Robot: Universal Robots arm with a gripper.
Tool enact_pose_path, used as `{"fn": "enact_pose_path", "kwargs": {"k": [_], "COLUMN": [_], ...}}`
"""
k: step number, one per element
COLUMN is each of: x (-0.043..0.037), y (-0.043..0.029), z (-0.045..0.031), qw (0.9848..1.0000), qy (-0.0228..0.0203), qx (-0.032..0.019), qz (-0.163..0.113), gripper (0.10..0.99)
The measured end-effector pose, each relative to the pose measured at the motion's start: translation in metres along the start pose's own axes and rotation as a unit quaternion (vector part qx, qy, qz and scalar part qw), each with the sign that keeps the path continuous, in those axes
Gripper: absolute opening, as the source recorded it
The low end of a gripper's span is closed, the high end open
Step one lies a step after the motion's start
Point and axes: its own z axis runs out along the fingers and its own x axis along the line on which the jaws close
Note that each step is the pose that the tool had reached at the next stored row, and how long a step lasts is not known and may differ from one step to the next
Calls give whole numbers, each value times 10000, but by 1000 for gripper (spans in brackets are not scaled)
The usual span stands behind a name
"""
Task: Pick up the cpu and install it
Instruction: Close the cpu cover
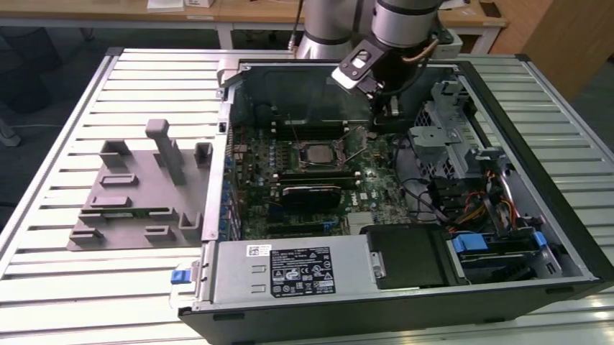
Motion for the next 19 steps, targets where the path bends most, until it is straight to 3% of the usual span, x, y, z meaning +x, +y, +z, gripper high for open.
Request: {"fn": "enact_pose_path", "kwargs": {"k": [7, 13, 19], "x": [-9, -12, -12], "y": [36, 39, 39], "z": [129, 235, 241], "qw": [10000, 10000, 10000], "qy": [0, 2, -4], "qx": [13, 55, 62], "qz": [0, 1, 0], "gripper": [106, 106, 106]}}
